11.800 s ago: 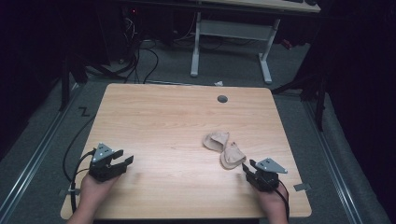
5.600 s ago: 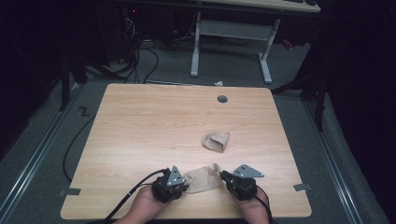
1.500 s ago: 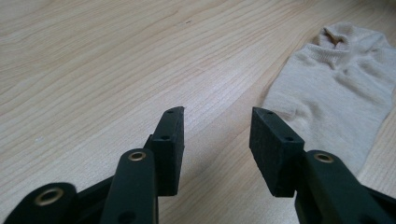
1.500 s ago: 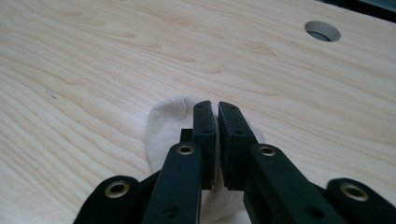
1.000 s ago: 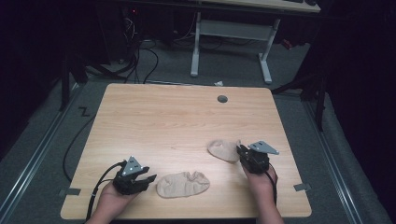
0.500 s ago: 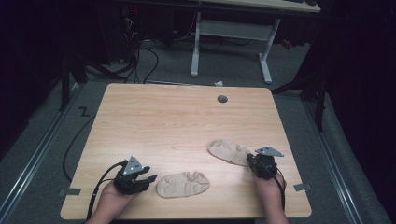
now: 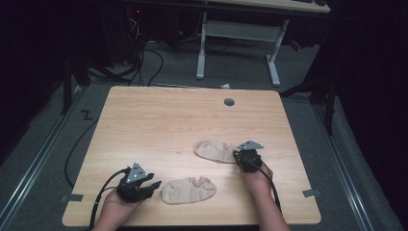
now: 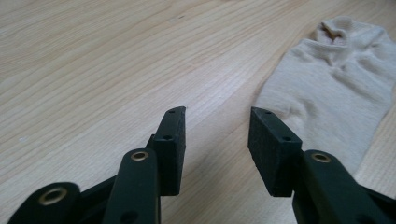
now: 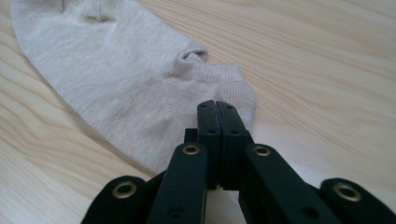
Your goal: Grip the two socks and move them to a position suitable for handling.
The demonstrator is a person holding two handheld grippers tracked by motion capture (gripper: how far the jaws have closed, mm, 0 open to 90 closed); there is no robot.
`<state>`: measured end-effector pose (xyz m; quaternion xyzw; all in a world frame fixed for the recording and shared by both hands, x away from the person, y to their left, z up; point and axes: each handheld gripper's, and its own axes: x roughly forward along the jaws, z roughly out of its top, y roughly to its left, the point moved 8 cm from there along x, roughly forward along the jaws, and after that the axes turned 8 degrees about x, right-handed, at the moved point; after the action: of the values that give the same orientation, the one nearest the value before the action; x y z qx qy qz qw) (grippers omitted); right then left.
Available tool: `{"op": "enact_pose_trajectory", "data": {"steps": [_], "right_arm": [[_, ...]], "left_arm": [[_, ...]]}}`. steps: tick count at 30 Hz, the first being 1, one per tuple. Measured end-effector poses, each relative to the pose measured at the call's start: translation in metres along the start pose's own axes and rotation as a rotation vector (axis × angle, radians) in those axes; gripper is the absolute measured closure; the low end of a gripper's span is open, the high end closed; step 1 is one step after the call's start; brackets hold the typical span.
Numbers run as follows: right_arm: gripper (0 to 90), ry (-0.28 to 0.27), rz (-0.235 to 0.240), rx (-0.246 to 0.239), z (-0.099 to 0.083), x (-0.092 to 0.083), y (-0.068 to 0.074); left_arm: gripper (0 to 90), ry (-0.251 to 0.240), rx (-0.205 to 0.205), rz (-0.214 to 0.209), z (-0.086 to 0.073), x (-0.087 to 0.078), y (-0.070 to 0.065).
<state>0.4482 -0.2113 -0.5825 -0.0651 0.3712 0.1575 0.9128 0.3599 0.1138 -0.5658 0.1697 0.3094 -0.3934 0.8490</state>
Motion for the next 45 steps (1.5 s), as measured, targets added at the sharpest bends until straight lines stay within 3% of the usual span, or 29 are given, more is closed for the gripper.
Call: {"op": "enact_pose_trajectory", "data": {"steps": [10,16,20,23,28,33,37,41,45], "right_arm": [[89.6,-0.001,0.148,-0.126,0.014,0.016,0.074],[89.6,-0.006,0.188,-0.191,0.011,0.013,0.100],[89.3,-0.007,0.198,-0.182,0.009,0.012,0.101],[82.2,0.000,0.196,-0.159,0.010,0.010,0.100],[78.0,-0.105,0.203,-0.095,0.023,-0.014,0.090],[69.7,-0.060,0.199,-0.043,0.015,-0.008,0.081],[67.1,-0.041,0.207,-0.032,0.012,-0.003,0.084],[66.8,-0.025,0.196,-0.037,0.010,0.003,0.085],[69.5,-0.010,0.179,-0.046,0.009,0.007,0.085]], "left_arm": [[56.8,-0.006,-0.020,0.033,0.001,0.003,0.012],[55.7,-0.014,-0.035,0.043,0.003,0.008,0.015],[54.9,-0.011,-0.032,0.052,0.006,0.012,0.017],[54.4,-0.022,-0.049,0.046,0.010,0.017,0.019],[53.1,-0.038,-0.050,0.058,0.022,0.025,0.024],[50.1,-0.046,-0.074,0.080,0.029,0.039,0.030],[50.2,-0.038,-0.066,0.093,0.033,0.048,0.032],[63.3,-0.050,-0.062,0.097,0.034,0.051,0.034],[70.2,-0.031,-0.065,0.091,0.031,0.053,0.034]]}}
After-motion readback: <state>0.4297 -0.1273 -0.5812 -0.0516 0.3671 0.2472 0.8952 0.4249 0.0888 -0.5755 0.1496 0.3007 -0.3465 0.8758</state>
